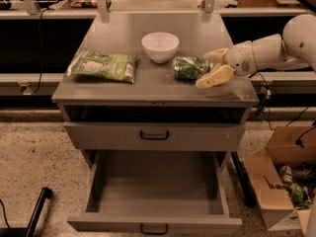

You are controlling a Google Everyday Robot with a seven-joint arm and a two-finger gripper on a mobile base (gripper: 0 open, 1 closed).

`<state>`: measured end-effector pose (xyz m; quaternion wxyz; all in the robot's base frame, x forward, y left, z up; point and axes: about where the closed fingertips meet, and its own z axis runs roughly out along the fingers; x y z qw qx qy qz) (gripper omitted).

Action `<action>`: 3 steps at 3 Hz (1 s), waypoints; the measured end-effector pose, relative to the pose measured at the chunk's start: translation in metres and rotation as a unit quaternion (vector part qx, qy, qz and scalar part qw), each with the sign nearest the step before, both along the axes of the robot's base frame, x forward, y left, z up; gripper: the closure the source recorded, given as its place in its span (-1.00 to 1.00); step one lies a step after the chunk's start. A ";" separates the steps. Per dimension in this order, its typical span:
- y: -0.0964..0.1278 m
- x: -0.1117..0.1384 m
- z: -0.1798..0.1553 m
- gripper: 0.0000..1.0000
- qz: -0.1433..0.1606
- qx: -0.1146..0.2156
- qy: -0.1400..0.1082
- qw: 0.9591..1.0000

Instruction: Pick green can from middle drawer and place on counter

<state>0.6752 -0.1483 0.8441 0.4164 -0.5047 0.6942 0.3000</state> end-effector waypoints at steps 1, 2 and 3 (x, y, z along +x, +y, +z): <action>0.007 -0.009 0.021 -1.00 0.024 -0.004 -0.022 0.999; 0.011 -0.028 0.066 -1.00 0.047 -0.006 -0.075 0.996; 0.020 -0.056 0.111 -1.00 0.080 -0.020 -0.126 0.989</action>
Offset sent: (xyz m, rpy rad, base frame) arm -0.0550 0.0100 0.1323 -0.0221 -0.3009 0.1464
